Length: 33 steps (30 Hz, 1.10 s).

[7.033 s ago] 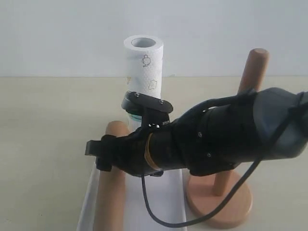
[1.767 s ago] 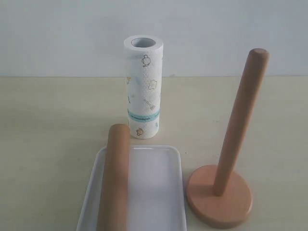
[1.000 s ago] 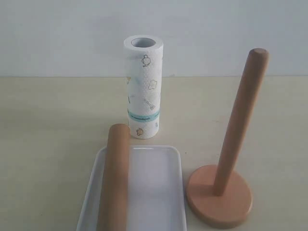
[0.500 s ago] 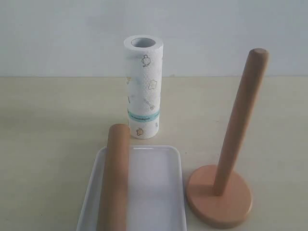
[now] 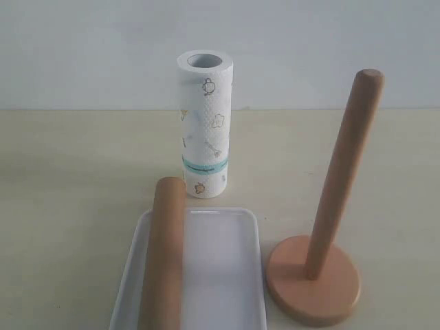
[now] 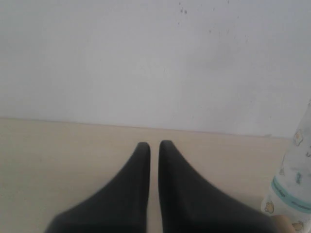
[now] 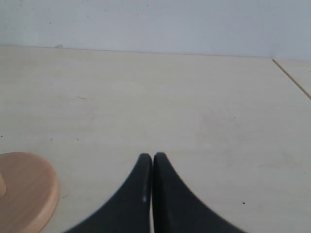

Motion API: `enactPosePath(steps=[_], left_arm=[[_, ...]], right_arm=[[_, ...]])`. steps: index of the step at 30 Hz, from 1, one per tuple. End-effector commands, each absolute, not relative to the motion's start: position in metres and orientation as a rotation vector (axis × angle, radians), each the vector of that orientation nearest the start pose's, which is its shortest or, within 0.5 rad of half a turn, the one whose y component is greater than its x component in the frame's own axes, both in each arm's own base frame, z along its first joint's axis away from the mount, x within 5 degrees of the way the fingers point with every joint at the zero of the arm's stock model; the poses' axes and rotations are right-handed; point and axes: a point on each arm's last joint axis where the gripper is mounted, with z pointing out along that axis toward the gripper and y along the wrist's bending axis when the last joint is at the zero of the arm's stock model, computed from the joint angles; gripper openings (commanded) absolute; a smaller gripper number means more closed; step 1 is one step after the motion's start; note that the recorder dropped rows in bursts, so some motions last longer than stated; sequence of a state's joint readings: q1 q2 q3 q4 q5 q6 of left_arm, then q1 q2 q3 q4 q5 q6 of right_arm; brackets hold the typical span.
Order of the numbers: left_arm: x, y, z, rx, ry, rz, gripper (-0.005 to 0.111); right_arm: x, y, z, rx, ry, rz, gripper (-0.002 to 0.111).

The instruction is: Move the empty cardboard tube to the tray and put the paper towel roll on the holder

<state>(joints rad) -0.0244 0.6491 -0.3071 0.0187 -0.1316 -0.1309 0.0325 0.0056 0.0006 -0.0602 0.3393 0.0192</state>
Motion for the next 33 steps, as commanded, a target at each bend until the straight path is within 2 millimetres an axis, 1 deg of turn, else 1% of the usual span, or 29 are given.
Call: enactPosePath(steps=[1,6,8,9,11,13,14,15,17,19,22,24,25,27,29,32,33], left_arm=[[0.155,-0.003,0.270,-0.093,1.653,-0.121,0.006],[0.170,-0.004,0.263,-0.108,1.655,-0.145,0.006],[0.177,-0.008,0.261,-0.064,1.642,-0.171,0.006],[0.180,-0.014,0.261,0.032,1.616,-0.172,0.004],[0.186,-0.032,0.263,0.309,1.524,-0.207,0.004],[0.190,-0.050,0.266,0.542,1.438,-0.298,0.004],[0.195,-0.057,0.266,0.620,1.415,-0.353,0.004],[0.199,-0.060,0.265,0.657,1.417,-0.394,0.004],[0.214,-0.062,0.259,0.634,1.477,-0.466,0.004],[0.225,-0.063,0.252,0.627,1.511,-0.492,0.004],[0.239,-0.065,0.241,0.624,1.524,-0.552,0.004],[0.247,-0.067,0.235,0.622,1.521,-0.595,0.006],[0.251,-0.068,0.232,0.619,1.523,-0.615,0.010],[0.259,-0.070,0.224,0.613,1.527,-0.656,0.023],[0.266,-0.071,0.214,0.584,1.551,-0.715,0.045],[0.274,-0.073,0.202,0.520,1.588,-0.811,0.085],[0.275,-0.073,0.199,0.511,1.586,-0.835,0.094]], right_arm=[[0.054,0.000,0.183,-0.046,1.820,-0.024,0.000],[0.054,0.000,0.183,-0.046,1.820,-0.024,0.000],[0.054,0.000,0.183,-0.046,1.820,-0.024,0.000],[0.054,0.000,0.183,-0.046,1.820,-0.024,0.000],[0.054,0.000,0.183,-0.046,1.820,-0.024,0.000],[0.054,0.000,0.183,-0.046,1.820,-0.024,0.000],[0.054,0.000,0.183,-0.044,1.820,-0.022,0.000],[0.054,0.000,0.183,-0.044,1.820,-0.022,0.000],[0.054,0.000,0.183,-0.044,1.820,-0.022,0.000],[0.054,0.000,0.183,-0.044,1.820,-0.022,0.000],[0.054,0.000,0.183,-0.044,1.820,-0.022,0.000],[0.054,0.000,0.183,-0.044,1.820,-0.022,0.000],[0.054,0.000,0.183,-0.044,1.820,-0.022,0.000],[0.054,0.000,0.183,-0.044,1.820,-0.022,0.000],[0.054,0.000,0.183,-0.044,1.820,-0.022,0.000],[0.054,0.000,0.183,-0.044,1.820,-0.022,0.000],[0.054,0.000,0.183,-0.044,1.820,-0.022,0.000]])
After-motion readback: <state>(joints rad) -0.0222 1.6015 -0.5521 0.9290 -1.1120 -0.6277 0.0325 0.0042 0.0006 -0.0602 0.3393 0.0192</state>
